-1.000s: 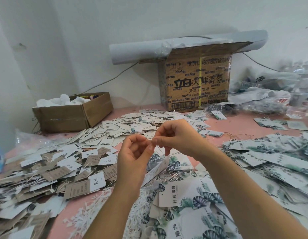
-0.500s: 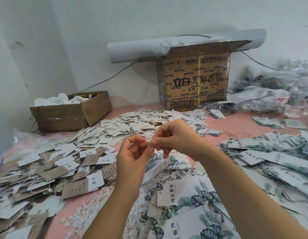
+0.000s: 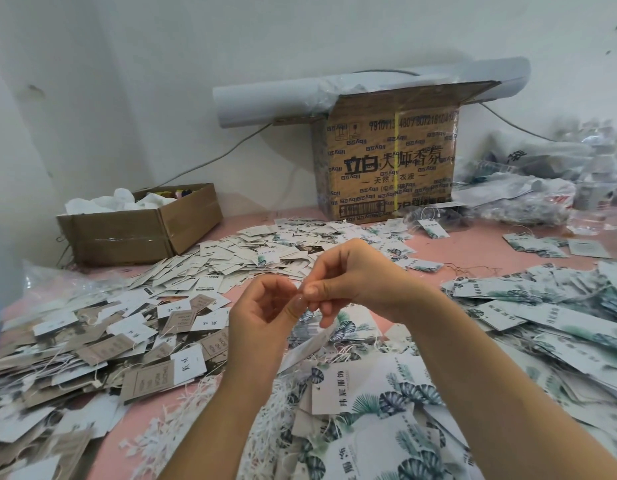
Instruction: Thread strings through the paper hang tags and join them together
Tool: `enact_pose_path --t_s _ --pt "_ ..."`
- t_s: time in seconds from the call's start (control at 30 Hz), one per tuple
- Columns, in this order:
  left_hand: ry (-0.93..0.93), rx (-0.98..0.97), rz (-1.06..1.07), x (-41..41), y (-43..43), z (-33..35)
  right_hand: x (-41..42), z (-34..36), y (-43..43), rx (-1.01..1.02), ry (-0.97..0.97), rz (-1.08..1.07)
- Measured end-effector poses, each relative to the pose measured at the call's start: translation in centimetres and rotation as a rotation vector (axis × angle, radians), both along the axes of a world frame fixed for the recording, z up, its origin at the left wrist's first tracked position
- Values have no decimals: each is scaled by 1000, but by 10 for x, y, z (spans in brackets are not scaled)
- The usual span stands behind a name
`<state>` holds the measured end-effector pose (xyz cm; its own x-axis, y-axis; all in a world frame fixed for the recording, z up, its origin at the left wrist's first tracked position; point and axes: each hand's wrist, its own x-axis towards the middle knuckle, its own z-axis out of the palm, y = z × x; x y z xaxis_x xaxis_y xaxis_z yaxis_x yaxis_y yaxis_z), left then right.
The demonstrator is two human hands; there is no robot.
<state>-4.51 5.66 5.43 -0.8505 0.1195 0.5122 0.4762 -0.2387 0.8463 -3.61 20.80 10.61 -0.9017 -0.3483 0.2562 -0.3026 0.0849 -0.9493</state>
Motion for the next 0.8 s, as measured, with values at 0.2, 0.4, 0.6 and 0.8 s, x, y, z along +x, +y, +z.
enact_pose_path --t_s 0.2,0.4,0.6,0.8 --pt "-6 1 40 -1 1 -2 0 0 -5 5 7 -29" --pt "-105 -330 44 -6 -8 1 -2 -2 -12 -8 24 -91" --pt "-31 -674 143 -13 -15 -5 -5 1 -8 -167 90 -202" --pt "69 -600 342 -17 -19 -6 -4 3 -7 -257 122 -219"
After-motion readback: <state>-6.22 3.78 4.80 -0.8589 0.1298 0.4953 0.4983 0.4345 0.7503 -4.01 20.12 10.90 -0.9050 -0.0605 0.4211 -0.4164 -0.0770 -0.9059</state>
